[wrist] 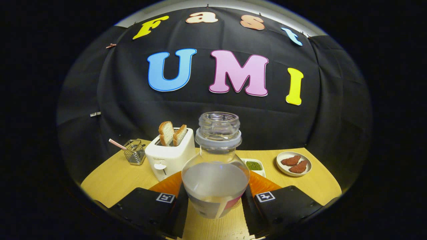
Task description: Take the bottle from table, then pour the juice into the cup, finally place the bottle on the coaster
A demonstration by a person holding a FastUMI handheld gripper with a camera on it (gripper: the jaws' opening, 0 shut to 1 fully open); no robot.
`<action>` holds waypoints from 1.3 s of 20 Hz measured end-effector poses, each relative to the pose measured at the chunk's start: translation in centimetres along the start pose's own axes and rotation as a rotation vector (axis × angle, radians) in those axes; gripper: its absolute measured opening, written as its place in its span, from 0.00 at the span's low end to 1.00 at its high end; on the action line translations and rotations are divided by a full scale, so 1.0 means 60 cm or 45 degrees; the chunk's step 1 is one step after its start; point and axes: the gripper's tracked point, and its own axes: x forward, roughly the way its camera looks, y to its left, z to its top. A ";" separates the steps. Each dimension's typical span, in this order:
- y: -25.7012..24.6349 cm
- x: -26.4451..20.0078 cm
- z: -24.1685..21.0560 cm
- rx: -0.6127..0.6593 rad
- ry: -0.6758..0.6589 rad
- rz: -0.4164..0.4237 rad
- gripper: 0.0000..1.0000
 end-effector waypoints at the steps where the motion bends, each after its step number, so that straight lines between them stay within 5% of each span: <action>1: -0.006 0.016 -0.001 -0.021 -0.029 -0.024 0.73; 5: -0.039 0.072 -0.023 -0.064 -0.114 -0.165 0.73; 13: -0.052 0.139 -0.138 0.061 -0.021 -0.207 0.74; 26: -0.094 0.150 -0.165 0.079 0.042 -0.283 0.76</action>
